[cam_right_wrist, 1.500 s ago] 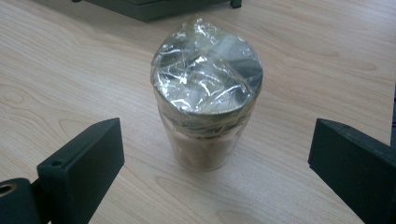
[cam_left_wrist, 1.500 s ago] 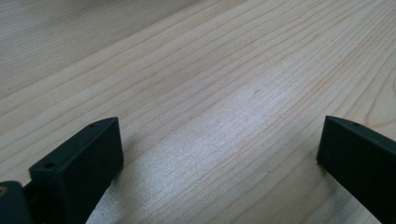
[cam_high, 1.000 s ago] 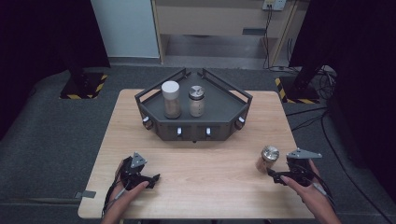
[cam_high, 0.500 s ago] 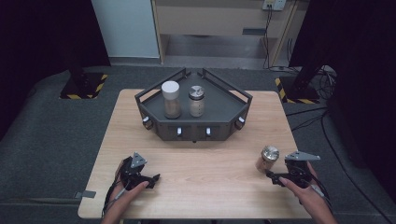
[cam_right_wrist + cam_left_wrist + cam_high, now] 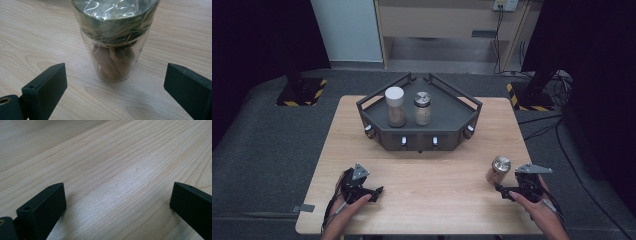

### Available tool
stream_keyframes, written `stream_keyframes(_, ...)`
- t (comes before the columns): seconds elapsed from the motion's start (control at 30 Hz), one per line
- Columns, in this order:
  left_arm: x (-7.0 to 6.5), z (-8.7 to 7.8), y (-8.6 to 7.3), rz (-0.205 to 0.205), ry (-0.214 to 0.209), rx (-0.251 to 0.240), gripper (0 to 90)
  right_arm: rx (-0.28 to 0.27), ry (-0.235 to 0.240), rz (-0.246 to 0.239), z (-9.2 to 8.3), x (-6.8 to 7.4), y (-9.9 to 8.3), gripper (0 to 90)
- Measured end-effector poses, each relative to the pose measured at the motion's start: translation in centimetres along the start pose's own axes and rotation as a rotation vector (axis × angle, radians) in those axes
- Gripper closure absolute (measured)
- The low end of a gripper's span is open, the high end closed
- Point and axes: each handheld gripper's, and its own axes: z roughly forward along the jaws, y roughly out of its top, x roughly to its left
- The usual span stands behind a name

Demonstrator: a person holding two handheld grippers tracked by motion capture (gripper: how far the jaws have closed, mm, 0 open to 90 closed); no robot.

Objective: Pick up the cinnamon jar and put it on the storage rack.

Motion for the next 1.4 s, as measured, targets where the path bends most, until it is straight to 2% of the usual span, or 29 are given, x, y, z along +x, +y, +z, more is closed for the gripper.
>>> stream_keyframes(1.1, 0.0, 0.0, 0.0, 0.000, -0.001, 0.001, 0.0, 0.002, 0.001, 0.009, 1.6, 0.0, 1.5, 8.4)
stream_keyframes(1.4, 0.0, 0.0, 0.0, -0.001, -0.001, 0.001, 0.0, 0.007, 0.007, -0.010, 2.3, 0.3, 2.1, 12.8)
